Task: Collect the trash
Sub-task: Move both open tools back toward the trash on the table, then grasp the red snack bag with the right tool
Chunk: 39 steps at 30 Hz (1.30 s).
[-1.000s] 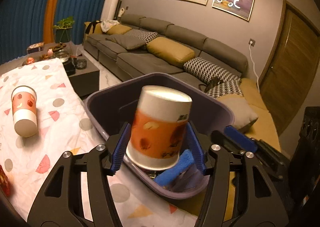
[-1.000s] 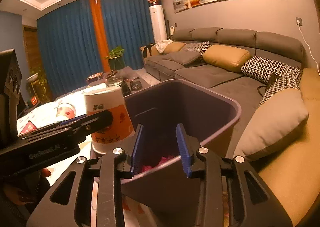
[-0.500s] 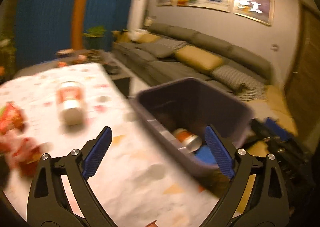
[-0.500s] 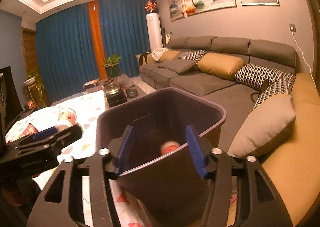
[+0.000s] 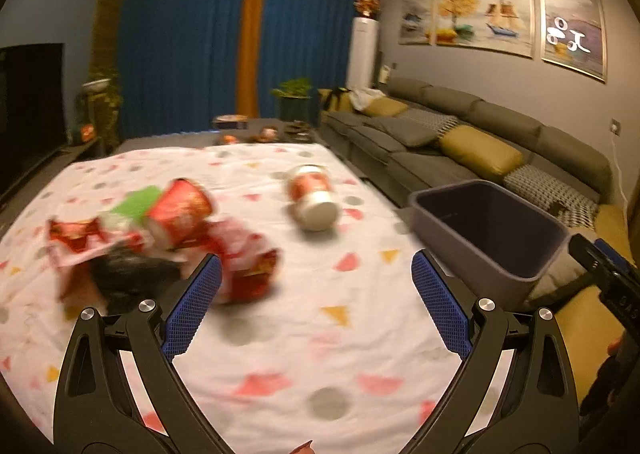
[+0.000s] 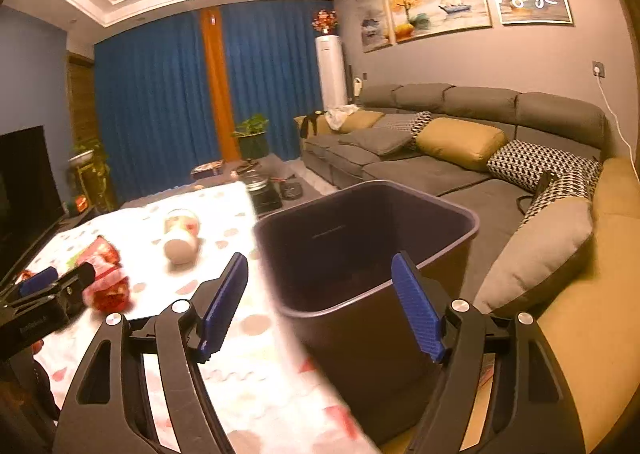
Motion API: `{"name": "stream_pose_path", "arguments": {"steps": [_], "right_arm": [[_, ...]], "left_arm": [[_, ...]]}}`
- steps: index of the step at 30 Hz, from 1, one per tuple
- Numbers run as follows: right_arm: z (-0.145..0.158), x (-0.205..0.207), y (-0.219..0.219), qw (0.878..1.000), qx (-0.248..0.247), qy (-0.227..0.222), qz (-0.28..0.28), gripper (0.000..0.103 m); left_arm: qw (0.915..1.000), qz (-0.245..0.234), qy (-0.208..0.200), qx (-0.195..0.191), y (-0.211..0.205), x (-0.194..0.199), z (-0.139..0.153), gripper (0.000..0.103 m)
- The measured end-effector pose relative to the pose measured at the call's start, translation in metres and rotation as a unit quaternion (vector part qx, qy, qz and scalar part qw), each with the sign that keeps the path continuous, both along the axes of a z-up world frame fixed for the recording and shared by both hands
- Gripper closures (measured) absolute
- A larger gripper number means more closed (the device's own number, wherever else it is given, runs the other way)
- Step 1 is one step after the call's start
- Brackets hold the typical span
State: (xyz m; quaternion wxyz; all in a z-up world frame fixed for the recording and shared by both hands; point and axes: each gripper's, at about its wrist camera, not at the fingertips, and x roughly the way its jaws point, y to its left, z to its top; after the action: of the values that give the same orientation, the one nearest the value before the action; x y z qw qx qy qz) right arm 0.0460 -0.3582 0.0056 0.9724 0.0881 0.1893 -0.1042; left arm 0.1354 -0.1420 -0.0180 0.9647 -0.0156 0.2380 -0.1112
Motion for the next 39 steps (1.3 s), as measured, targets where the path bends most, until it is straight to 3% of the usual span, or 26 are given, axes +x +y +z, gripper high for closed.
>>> {"name": "stream_pose_path", "arguments": {"steps": [20, 30, 39], "right_arm": [[0.005, 0.019, 0.134, 0.992, -0.009, -0.003, 0.122, 0.030], [-0.001, 0.050, 0.179, 0.987, -0.014, 0.003, 0.159, 0.030], [-0.015, 0.101, 0.210, 0.984, -0.013, 0.035, 0.172, 0.030]], "left_arm": [[0.9900, 0.141, -0.004, -0.001, 0.156, -0.028, 0.004, 0.009], [0.9828, 0.185, -0.002, 0.000, 0.201, -0.016, 0.000, 0.009], [0.9812, 0.193, 0.002, -0.011, 0.216, -0.007, -0.006, 0.009]]}}
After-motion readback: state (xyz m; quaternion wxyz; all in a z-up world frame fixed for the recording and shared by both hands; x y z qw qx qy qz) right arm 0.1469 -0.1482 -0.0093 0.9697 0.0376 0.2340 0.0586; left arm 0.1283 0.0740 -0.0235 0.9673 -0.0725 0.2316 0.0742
